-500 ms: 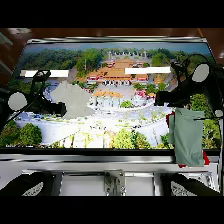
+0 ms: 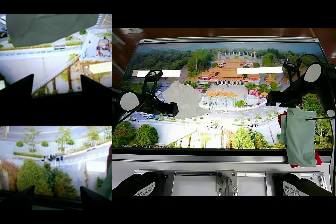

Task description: Fold the shirts.

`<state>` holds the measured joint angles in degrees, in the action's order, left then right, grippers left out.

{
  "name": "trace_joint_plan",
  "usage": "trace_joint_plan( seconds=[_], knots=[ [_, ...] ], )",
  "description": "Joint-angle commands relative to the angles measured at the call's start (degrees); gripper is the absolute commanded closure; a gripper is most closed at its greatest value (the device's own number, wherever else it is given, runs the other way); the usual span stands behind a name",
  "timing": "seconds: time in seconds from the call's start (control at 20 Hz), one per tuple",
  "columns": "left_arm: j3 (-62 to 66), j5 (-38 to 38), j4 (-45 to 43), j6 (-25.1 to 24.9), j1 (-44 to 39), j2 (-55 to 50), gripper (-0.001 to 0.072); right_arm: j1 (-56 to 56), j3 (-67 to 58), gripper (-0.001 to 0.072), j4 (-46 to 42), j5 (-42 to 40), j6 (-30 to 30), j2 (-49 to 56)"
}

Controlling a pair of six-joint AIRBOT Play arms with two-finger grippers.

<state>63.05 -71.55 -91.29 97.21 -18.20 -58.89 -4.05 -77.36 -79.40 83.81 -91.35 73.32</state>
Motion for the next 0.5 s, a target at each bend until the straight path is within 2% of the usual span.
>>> trace_joint_plan(
  seconds=[0.0,0.3,0.45],
  knots=[
    [0.04,0.02,0.0,-0.02,-0.02,0.04,0.0006,-0.04,-0.07,0.0035,0.02,0.0,0.0,0.02],
    [0.02,0.48,-0.02,-0.02,-0.02,0.02,0.0006,-0.04,-0.07,0.0035,0.02,-0.02,0.0,0.02],
    [0.02,7.67,0.02,0.0,-0.04,-0.5,0.0005,-0.04,-0.07,0.0036,0.11,-2.45,0.0,0.02]
  ],
)
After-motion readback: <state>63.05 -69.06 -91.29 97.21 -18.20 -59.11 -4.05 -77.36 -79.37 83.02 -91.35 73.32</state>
